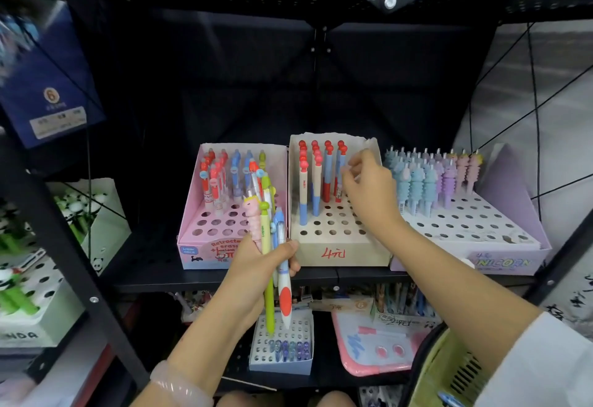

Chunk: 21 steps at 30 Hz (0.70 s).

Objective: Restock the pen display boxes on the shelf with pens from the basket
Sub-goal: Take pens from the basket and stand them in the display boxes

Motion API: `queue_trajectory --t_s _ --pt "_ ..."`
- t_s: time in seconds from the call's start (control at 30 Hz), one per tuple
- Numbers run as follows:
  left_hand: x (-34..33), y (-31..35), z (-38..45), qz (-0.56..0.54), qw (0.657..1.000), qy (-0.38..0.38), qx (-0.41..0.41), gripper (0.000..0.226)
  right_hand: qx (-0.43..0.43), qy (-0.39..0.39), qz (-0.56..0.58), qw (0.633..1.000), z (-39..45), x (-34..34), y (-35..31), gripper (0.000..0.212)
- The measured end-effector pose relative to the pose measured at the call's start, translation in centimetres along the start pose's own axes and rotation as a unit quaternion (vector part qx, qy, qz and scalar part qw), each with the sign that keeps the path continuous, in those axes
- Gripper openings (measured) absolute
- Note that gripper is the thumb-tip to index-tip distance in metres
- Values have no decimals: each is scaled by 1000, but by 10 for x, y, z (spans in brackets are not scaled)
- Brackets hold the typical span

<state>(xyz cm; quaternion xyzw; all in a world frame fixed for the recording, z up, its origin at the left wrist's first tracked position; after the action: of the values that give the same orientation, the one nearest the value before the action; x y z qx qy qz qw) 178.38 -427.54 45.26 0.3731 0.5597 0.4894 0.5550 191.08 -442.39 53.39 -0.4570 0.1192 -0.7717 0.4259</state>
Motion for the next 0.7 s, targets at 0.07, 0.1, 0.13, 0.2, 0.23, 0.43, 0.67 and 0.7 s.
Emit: queue_trajectory --t_s 0.07,0.1,0.13,0.2,0.23,0.43,0.67,0.7 --pt "-5 0 -1 -7 1000 -10 4 11 25 -22 94 995 -9 3 -19 5" --pt "-8 1 -2 -12 1000 -15 5 11 28 -79 153 985 -15 -1 -29 9" --pt "-11 2 -3 -16 1000 -19 4 12 24 -151 203 967 -22 -8 -40 13" --pt "-16 5 -4 -20 1000 -24 -4 14 26 -263 244 933 -40 -19 -56 14" --pt "-18 7 -4 -21 999 -22 -10 16 35 -290 250 923 -47 -21 -61 13" --pt "-21 12 -8 -8 999 -14 -31 22 4 -313 292 904 -60 -26 -66 6" --pt "-12 14 -13 -13 999 24 -30 26 -66 -277 362 888 -57 -21 -58 16" --pt "-9 15 -13 1 999 31 -39 23 -66 -277 350 893 -57 -22 -60 12"
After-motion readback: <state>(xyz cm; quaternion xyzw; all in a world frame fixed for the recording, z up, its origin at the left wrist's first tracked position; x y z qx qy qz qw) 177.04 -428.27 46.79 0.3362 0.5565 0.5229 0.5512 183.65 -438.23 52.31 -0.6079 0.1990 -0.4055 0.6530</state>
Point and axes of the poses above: each hand's wrist, its own z-axis towards the middle knuckle, its own x-axis out of the back of the hand, y = z × x, the point moved 6 cm from there along z, towards the middle knuckle, and after that the axes turned 6 degrees about -y, right-handed, at the moved point
